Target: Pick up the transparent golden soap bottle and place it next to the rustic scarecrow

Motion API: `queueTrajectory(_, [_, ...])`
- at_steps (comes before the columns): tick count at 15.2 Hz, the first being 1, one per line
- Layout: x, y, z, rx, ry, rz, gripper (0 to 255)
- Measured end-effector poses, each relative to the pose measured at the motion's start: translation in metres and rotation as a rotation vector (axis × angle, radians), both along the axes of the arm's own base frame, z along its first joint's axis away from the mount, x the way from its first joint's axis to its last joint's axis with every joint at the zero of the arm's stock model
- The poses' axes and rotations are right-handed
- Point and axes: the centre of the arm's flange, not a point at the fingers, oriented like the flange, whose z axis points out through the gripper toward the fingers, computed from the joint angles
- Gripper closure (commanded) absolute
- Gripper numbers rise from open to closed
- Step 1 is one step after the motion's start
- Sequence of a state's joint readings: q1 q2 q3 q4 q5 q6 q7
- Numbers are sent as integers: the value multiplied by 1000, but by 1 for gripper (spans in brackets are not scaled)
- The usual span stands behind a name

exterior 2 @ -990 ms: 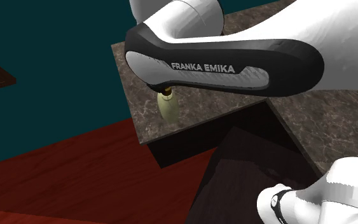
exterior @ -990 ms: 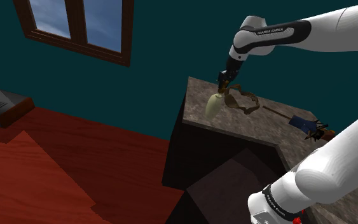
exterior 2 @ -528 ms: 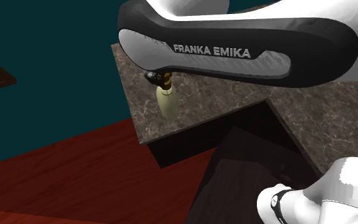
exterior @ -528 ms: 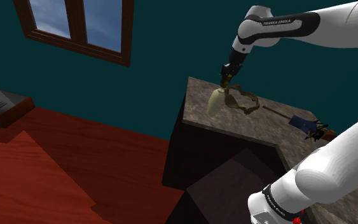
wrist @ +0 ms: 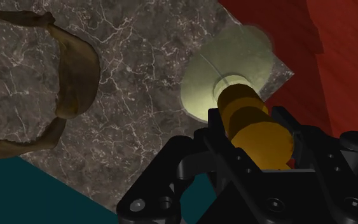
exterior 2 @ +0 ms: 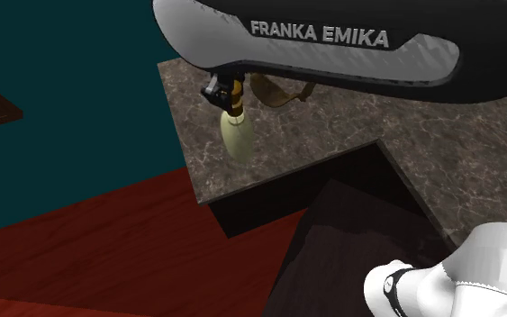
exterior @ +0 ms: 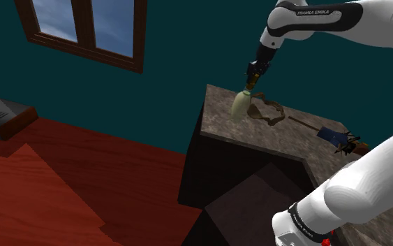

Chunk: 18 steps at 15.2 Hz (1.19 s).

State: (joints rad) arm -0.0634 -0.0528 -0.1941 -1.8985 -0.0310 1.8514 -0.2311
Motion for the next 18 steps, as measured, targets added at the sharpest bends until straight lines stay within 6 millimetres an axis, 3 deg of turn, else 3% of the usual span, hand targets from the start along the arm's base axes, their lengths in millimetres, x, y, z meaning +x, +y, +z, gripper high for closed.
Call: queueTrajectory(18, [1, -1, 96, 0, 0, 0, 255])
